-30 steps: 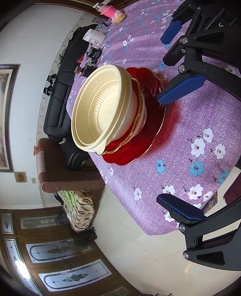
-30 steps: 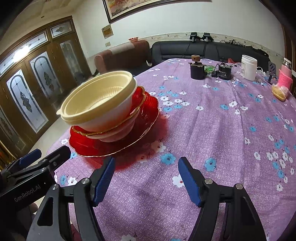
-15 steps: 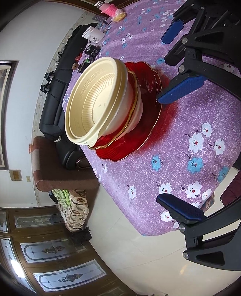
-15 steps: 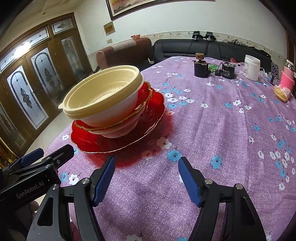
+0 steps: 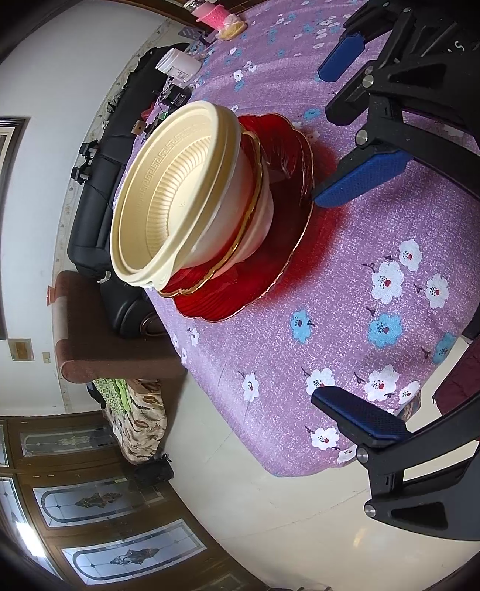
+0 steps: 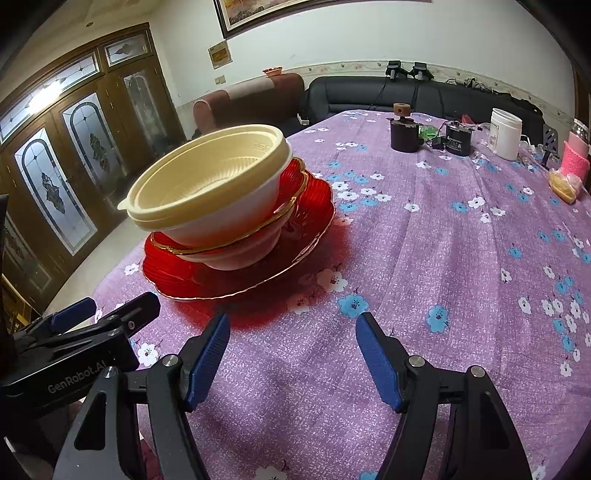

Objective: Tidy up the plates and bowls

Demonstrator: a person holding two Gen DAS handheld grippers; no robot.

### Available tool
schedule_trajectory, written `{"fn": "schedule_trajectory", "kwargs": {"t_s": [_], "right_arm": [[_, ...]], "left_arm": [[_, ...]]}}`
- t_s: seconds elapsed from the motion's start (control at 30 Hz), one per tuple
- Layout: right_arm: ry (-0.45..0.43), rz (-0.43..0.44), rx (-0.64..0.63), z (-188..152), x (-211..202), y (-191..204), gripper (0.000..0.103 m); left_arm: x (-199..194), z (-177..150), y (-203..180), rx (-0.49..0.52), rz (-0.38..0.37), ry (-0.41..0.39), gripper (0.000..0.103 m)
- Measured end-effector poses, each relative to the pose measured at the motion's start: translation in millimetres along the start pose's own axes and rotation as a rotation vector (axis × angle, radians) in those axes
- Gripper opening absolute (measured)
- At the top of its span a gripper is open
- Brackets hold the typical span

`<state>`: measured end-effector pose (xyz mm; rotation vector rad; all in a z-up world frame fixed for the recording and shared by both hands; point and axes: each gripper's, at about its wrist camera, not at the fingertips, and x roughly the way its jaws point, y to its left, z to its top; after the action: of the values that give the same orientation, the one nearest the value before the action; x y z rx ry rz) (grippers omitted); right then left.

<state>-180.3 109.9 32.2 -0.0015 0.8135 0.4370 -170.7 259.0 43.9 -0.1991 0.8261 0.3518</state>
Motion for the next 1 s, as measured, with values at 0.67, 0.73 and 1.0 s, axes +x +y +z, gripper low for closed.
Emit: {"fn": "schedule_trajectory", "kwargs": {"t_s": [0.67,0.73,1.0], "right_arm": [[-0.026,0.002,-0.036,-1,-3,10,0.075],[-0.031,0.002,-0.036,-1,-4,11,0.075],[-0.084,0.009,-0.021,7,-8,15,0.076]], "left_arm": [[6,3,8,-0.012,-0.001,0.004,0.098],[4,3,11,-0.018,-0.001,-0.006,0.097],[-14,5,37,-0.085,0.038,-0.07,0.098]]}}
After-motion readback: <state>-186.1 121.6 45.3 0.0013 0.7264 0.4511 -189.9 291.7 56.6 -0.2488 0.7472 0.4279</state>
